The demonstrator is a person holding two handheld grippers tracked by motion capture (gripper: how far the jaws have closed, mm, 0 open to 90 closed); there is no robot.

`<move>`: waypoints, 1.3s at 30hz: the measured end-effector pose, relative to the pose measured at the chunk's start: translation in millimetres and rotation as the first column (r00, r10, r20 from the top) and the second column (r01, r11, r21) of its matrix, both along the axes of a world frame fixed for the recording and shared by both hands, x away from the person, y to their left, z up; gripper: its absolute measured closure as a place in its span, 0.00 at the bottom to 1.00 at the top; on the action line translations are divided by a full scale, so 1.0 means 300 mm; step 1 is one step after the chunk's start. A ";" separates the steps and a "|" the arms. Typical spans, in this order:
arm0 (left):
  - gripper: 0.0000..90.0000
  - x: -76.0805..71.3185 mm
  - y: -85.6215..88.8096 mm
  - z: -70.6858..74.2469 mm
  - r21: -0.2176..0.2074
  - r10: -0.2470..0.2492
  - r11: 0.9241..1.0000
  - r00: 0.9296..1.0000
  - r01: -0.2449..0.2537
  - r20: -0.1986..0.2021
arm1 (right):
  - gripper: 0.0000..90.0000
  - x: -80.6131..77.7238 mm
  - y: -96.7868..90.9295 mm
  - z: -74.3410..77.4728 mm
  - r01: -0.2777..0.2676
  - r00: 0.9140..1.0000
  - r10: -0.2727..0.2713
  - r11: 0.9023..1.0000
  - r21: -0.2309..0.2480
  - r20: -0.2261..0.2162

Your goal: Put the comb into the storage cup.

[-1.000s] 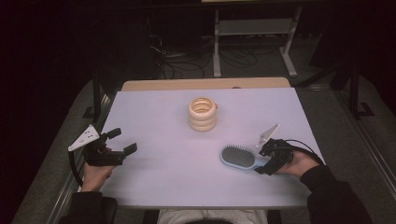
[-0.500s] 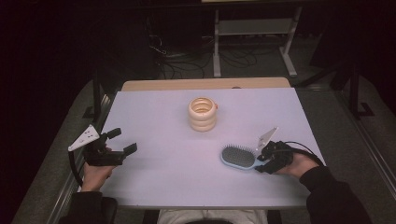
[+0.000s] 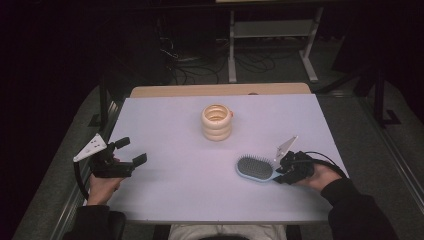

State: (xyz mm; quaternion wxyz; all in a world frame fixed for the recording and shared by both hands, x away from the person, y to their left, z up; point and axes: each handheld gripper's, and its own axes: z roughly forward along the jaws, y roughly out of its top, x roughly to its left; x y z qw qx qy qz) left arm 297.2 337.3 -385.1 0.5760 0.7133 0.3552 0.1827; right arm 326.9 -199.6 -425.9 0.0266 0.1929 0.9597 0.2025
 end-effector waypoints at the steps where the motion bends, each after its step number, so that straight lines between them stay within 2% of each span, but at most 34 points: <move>1: 0.00 0.000 0.001 0.000 0.001 0.000 1.000 1.000 0.000 0.002 | 0.75 0.000 -0.001 0.000 0.006 1.000 -0.006 1.000 0.006 -0.006; 11: 0.00 0.000 0.001 0.001 0.000 -0.001 1.000 1.000 0.001 0.002 | 0.75 0.003 -0.010 -0.001 0.017 1.000 -0.017 0.999 0.031 -0.016; 21: 0.00 -0.001 0.000 0.001 0.000 0.000 1.000 1.000 0.000 0.002 | 0.76 -0.001 -0.018 0.018 0.025 1.000 -0.026 0.999 0.049 0.006; 26: 0.00 -0.001 0.001 0.000 0.002 0.001 1.000 1.000 -0.001 0.001 | 0.76 -0.003 -0.022 0.056 0.029 0.999 -0.032 0.996 0.082 0.041; 30: 0.00 -0.002 0.001 0.000 0.003 0.003 1.000 1.000 -0.003 0.001 | 0.76 -0.006 -0.018 0.077 0.022 0.998 -0.027 0.996 0.089 0.060; 33: 0.00 -0.003 0.001 0.000 0.001 0.005 1.000 1.000 -0.005 0.001 | 0.76 -0.006 -0.012 0.116 0.024 0.996 -0.033 0.994 0.103 0.085; 39: 0.00 -0.006 0.001 0.001 -0.001 0.008 1.000 1.000 -0.008 0.004 | 0.76 0.003 0.005 0.153 0.015 0.994 -0.026 0.994 0.109 0.106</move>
